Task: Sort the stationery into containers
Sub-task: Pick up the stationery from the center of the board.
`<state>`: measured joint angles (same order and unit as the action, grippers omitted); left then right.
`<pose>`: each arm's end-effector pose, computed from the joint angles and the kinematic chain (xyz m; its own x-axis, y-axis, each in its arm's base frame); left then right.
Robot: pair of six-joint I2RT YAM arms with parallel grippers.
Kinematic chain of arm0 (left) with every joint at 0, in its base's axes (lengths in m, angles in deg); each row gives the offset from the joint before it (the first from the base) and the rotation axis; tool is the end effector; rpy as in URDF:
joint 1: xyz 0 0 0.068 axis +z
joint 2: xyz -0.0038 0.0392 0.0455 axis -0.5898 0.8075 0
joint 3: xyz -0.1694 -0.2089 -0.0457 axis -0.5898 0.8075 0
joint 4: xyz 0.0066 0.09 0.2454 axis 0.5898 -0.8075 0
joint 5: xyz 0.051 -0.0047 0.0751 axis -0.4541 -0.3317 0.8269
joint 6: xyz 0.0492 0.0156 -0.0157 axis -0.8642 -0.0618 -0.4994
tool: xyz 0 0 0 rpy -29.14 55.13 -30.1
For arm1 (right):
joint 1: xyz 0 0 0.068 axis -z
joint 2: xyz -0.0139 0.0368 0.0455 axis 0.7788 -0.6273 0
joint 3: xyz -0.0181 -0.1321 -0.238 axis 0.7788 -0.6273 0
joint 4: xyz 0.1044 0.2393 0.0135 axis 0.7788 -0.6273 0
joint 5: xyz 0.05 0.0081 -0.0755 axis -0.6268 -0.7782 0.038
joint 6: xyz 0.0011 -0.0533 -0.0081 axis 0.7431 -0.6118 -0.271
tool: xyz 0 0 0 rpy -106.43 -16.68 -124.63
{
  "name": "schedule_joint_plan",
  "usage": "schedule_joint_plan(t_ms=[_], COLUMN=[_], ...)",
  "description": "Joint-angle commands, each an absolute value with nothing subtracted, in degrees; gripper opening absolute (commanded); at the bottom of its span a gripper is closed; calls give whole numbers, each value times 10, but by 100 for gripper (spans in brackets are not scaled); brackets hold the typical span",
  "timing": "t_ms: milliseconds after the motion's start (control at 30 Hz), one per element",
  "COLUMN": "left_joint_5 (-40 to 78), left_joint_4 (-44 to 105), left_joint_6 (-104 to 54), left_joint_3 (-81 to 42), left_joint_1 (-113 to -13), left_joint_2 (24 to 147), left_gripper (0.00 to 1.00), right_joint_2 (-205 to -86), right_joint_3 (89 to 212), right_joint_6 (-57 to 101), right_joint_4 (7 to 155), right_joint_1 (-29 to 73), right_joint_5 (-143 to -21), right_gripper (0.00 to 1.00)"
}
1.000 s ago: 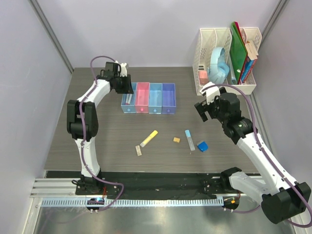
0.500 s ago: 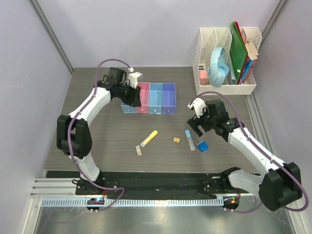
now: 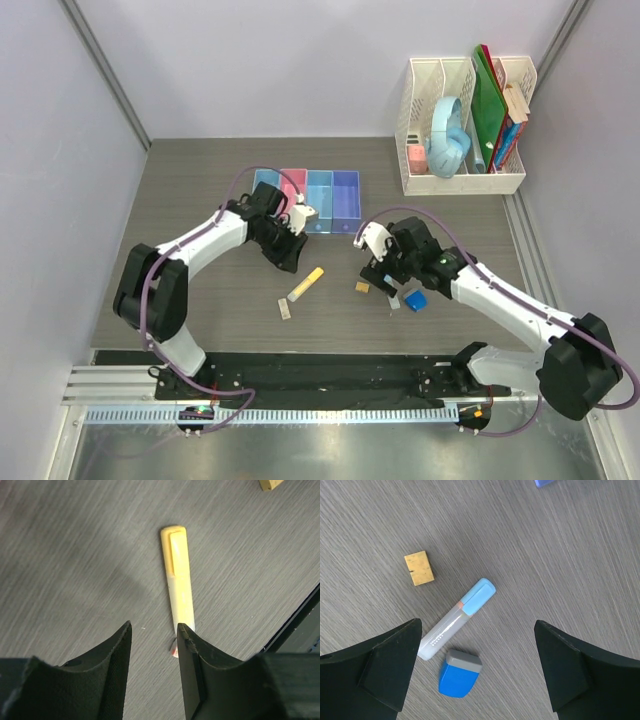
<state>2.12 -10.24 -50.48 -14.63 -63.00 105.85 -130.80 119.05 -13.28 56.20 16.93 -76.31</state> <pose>0.2896 -0.1637 0.2145 -0.6589 0.5853 -0.4724 0.7426 0.6060 -0.2850 0.1956 0.1347 0.2363 -0.2620 -0.7524 -0.6044 -0.8027 0.5176 -0.2964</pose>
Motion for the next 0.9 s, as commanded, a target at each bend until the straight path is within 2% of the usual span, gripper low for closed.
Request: schedule_joint_plan(t_ms=[0,633,733,867], left_joint_5=[19,4,8,7], left_joint_4=[-101,-223,-230,-229], left_joint_6=[-522,-609,-619,-619], left_joint_3=[-128,-60,-50,-42], left_joint_1=[-646,-655,-655,-656], left_joint_2=[1015,930,929,933], left_gripper=[42,43,44,51], right_joint_2=[-1319,-1464,-1480,-1501], right_joint_3=[1193,1241,1252,1261], right_joint_6=[-143,-173,-175,-188], right_joint_4=[575,585,584,588], right_joint_1=[163,107,101,100], right_joint_5=[-767,-820,-822,-829], right_gripper=[100,99,96,84])
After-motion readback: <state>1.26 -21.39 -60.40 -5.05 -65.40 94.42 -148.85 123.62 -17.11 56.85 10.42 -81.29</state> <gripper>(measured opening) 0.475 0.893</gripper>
